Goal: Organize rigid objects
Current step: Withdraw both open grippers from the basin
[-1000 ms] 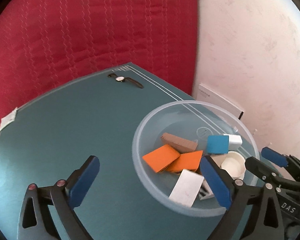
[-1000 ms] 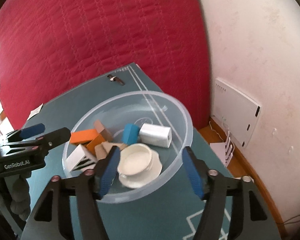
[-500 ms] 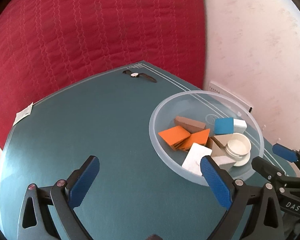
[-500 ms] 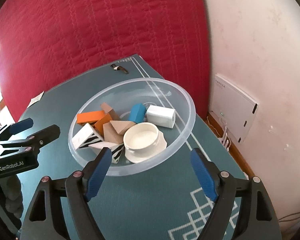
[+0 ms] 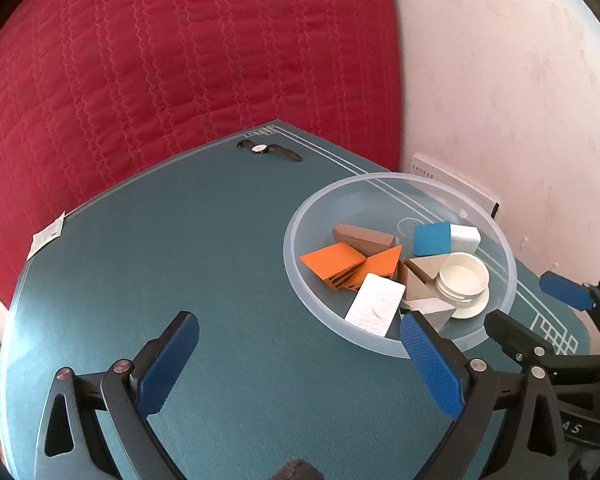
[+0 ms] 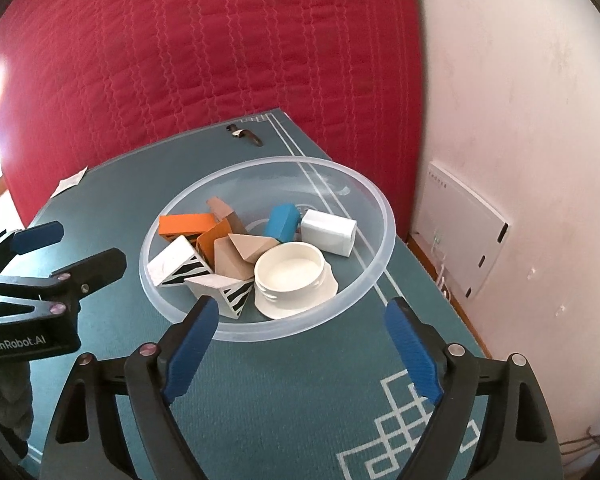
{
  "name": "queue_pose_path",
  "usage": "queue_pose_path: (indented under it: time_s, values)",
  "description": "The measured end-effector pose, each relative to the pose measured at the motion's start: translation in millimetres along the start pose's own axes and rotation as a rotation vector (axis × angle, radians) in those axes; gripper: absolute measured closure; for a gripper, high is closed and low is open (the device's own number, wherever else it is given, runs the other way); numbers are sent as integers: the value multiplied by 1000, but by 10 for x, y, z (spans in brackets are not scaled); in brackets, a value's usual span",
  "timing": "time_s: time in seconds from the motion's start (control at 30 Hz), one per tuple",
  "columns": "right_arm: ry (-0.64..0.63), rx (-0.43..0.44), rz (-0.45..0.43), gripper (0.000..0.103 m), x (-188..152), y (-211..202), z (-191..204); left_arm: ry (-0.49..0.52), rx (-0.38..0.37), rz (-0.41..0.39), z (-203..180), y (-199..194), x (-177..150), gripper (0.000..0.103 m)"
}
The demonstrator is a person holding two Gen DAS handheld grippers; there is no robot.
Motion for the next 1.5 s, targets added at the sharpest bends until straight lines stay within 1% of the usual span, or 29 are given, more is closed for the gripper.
queue_pose_path:
  time_s: [0.13, 0.5, 0.83, 1.07, 1.5]
  values:
    - [-4, -2, 11, 16, -6, 26, 1, 9, 11, 6, -28, 29, -36, 0]
    - [-20, -11, 7, 16, 15, 27, 0, 24, 53, -2, -84, 74, -83, 0]
    - [-29, -19, 2, 16, 27, 28, -10, 21, 54, -5, -83, 70, -89, 0]
    - [-29, -21, 5, 16, 28, 41, -6, 2, 36, 10, -61, 82, -92, 0]
    - [-24, -22, 3, 16, 5, 70, -11, 12, 39, 9, -96, 93, -121, 0]
Point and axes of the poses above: each gripper's, at about its wrist camera, not at the fingertips, and y roughly the way its jaws point, z to its left, x to its top, the point moved 5 cm from there along y, roughly the way its jaws point, and after that the axes turned 4 degrees about z, right-handed, at the moved point
